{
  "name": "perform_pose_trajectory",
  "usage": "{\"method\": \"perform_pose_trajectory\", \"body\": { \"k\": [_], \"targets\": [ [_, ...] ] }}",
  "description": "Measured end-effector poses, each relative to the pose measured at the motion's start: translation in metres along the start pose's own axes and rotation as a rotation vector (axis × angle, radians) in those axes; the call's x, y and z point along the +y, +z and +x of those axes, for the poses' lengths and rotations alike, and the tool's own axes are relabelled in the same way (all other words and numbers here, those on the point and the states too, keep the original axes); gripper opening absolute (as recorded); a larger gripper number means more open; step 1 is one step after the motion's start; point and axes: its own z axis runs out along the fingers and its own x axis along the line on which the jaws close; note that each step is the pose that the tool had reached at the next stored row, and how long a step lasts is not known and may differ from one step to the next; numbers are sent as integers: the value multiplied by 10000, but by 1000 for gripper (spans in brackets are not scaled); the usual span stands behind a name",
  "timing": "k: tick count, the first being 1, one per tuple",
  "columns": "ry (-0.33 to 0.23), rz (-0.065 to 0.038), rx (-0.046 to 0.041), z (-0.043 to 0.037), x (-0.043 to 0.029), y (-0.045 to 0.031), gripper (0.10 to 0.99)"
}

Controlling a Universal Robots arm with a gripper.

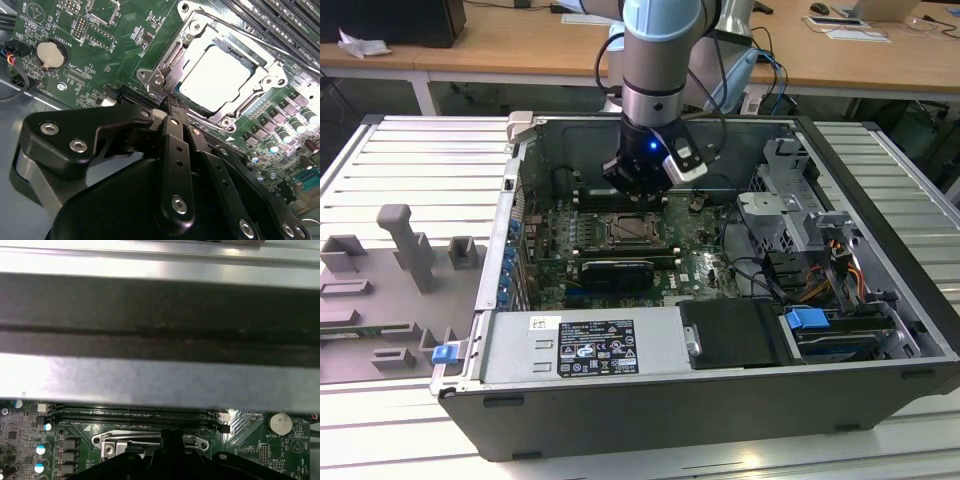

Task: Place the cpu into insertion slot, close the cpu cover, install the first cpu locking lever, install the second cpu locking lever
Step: 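Install the second cpu locking lever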

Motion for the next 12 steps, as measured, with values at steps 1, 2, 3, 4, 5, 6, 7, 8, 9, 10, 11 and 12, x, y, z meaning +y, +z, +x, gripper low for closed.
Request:
{"method": "perform_pose_trajectory", "body": {
  "k": [1,2,3,4,5,6,7,8,9,10,11,12],
  "targets": [
    [0,0,0,0,-7,0,106],
    [0,1,0,1,-10,-1,106],
    [1,1,0,1,-14,-1,106],
    [0,0,0,1,-17,-1,106],
    [2,3,2,1,-21,-6,106],
    [0,1,0,0,-20,-46,106],
    [0,1,0,-1,-13,-130,106],
    [1,0,0,-2,-10,-168,106],
    [0,-1,0,-2,-8,-200,106],
    [0,1,0,-3,-1,-281,106],
    [-1,1,0,-4,1,-340,106],
    [-2,-2,-1,-5,-6,-344,106]
  ]
}}
